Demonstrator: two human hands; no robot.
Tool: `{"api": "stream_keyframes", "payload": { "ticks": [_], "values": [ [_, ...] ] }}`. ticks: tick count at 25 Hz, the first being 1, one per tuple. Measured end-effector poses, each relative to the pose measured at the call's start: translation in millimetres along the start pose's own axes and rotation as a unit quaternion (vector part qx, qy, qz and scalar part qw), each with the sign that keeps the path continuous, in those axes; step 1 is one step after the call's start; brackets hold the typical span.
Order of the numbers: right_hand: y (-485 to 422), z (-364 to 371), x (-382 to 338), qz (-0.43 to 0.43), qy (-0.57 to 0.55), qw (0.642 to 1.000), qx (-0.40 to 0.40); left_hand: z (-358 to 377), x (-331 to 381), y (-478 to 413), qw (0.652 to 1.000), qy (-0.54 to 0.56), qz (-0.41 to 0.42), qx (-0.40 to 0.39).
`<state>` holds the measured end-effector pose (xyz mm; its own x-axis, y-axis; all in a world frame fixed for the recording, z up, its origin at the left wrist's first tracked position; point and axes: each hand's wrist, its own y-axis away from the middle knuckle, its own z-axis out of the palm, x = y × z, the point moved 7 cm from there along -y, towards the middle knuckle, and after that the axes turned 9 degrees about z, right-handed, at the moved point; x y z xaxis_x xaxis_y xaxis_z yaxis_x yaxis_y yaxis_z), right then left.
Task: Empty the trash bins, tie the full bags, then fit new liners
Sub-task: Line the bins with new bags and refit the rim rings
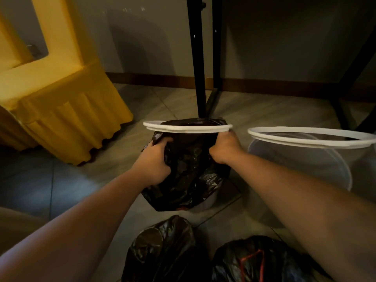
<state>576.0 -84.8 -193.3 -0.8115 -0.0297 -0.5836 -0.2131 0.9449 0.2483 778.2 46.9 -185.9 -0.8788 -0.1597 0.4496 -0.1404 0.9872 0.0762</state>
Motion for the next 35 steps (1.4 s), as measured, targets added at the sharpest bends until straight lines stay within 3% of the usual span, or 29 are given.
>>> {"api": "stream_keyframes", "payload": {
  "ticks": [3,5,7,10,18,21,25,29,33,35],
  "values": [
    [-10,5,-5,-0.036,0.029,0.999,-0.004,3,-14,-26,0.999,0.033,-0.027,-0.027],
    [-17,5,-15,-0.070,0.131,0.989,-0.017,4,-20,-40,0.997,0.043,-0.043,-0.055],
    [-19,14,-27,-0.103,0.255,0.960,-0.057,9,-24,-50,0.994,0.028,-0.055,-0.090],
    [-17,43,-30,-0.126,0.356,0.914,-0.147,19,-20,-58,0.986,-0.006,-0.073,-0.152],
    [-34,67,-40,-0.196,0.379,0.894,-0.138,85,7,-60,0.933,-0.086,-0.077,-0.340],
    [-46,70,-41,-0.188,0.388,0.892,-0.134,91,12,-69,0.944,-0.066,-0.083,-0.313],
    [-51,72,-44,-0.166,0.337,0.898,-0.229,69,-1,-85,0.975,-0.063,-0.095,-0.192],
    [-27,46,-71,-0.225,0.249,0.906,-0.258,55,-12,-84,0.973,-0.086,-0.095,-0.194],
    [19,43,-60,-0.234,0.280,0.835,-0.412,52,-7,-85,0.970,-0.108,-0.067,-0.209],
    [35,54,-48,-0.255,0.325,0.794,-0.447,48,-6,-87,0.972,-0.117,-0.072,-0.192]
  ]
}}
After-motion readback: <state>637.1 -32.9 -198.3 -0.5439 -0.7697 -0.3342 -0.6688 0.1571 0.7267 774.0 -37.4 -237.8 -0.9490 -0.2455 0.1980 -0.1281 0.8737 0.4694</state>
